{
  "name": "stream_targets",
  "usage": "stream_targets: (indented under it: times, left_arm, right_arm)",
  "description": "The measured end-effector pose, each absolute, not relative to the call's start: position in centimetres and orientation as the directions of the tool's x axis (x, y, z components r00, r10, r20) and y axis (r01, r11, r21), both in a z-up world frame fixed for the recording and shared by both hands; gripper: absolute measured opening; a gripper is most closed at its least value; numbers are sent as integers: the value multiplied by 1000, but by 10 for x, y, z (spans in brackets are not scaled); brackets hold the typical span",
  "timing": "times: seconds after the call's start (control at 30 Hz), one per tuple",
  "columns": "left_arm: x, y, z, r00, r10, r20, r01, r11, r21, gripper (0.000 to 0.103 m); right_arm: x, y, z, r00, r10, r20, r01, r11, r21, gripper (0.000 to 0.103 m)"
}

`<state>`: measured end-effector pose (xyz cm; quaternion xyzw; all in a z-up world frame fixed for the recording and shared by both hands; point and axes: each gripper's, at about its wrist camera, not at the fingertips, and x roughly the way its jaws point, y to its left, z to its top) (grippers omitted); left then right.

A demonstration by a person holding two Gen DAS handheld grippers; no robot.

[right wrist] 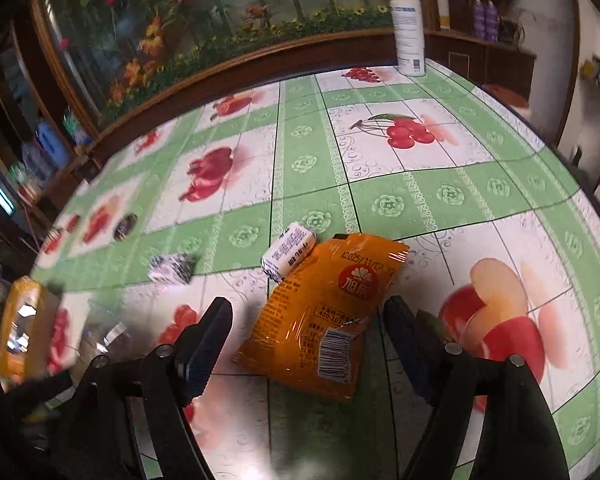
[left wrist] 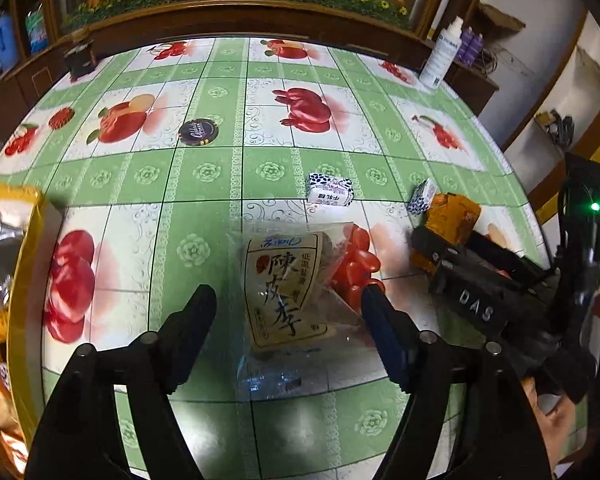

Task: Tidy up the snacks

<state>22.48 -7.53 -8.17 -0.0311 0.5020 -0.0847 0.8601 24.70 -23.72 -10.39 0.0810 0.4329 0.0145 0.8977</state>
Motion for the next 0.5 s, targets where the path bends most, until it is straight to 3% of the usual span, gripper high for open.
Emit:
stream_targets:
  times: [0.13, 0.2, 0.27, 0.5]
  left_arm:
    - [230, -76, -99, 469, -145, -871, 109, 988, -106, 75]
    - [226, -75, -101, 487, -113, -866, 101, 992, -73, 74]
    - [222, -74, -100, 497, -100, -862, 107, 993, -54, 59]
    - [199, -59, -97, 503, -108, -857, 103, 993, -65, 55]
  right_arm:
    - [240, -229, -108, 630, 27, -776, -5, 1000, 31, 62]
    - [234, -232, -107, 627, 38, -778, -23, 999, 30, 61]
    - [226, -235, -107, 630, 62, -774, -45, 998, 43, 60]
    - [191, -248, -99, 632, 184, -753, -82, 982, 170, 50]
